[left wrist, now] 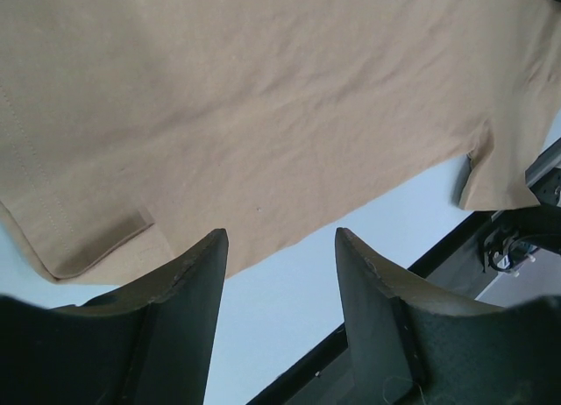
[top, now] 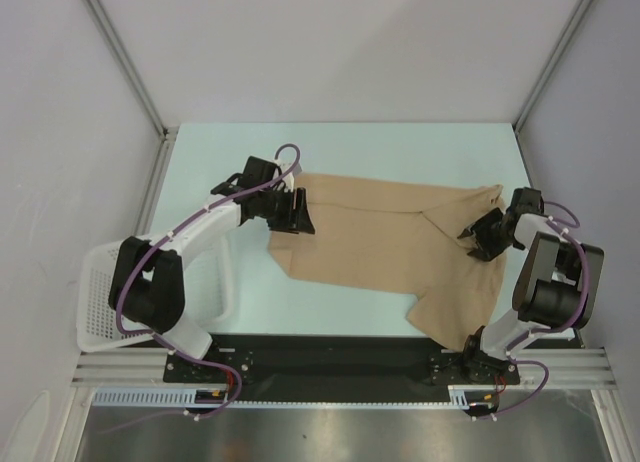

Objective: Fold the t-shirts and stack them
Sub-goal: Fold the tshirt

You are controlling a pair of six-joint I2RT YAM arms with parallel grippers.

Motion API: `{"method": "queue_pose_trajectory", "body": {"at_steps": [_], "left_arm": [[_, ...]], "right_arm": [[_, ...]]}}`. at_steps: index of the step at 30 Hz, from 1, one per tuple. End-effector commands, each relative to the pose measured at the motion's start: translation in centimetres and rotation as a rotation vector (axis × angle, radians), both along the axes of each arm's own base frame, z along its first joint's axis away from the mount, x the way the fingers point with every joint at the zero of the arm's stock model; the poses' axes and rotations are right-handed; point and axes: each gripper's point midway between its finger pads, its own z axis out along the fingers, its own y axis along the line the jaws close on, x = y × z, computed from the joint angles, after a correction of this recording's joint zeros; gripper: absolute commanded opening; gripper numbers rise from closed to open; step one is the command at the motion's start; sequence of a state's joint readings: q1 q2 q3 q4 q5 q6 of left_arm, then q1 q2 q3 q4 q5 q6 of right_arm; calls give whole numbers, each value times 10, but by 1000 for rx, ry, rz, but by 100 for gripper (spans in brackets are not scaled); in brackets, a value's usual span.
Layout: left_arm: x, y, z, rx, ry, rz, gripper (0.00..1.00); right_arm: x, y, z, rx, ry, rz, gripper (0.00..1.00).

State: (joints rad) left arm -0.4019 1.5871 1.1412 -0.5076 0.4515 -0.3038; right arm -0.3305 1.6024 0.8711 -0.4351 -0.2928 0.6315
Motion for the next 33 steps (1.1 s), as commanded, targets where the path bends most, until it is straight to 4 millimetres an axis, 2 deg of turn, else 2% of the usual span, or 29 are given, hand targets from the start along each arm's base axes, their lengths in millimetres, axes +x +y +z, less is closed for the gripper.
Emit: {"method": "queue_pose_trajectory", "body": {"at_steps": [1,5,8,9,11,15,20,23,29,33], "left_arm": [[4,-3,24,-19,-76,-34,58],[4,-4,23,-23,-72,-37,58],[4,-5,23,-27,-72,-37,58],[4,-5,22,-25,-71,-36,58],[4,-4,23,-25,-75,-33,58],[5,-5,22,-32,-74,-24,58],[6,-5,20,-39,-74,-10,58],[9,-4,19,-47,-77,3,58],[8,-2,17,-51,-72,16,58],[8,2,16,-56,-72,28,58]], "right_arm": [[16,-17,18,-57,-88,-16,57],[21,-15,12,-27,-76,-2,53],[26,-10,13,10,-87,-11,46],[27,-8,15,22,-92,-13,37],[28,-4,21,38,-102,-13,32],[25,7,38,111,-101,-61,0],[10,13,64,166,-71,-182,0],[-2,17,65,198,-17,-239,0],[-23,10,65,151,53,-326,0],[-26,8,67,130,75,-332,0]]}}
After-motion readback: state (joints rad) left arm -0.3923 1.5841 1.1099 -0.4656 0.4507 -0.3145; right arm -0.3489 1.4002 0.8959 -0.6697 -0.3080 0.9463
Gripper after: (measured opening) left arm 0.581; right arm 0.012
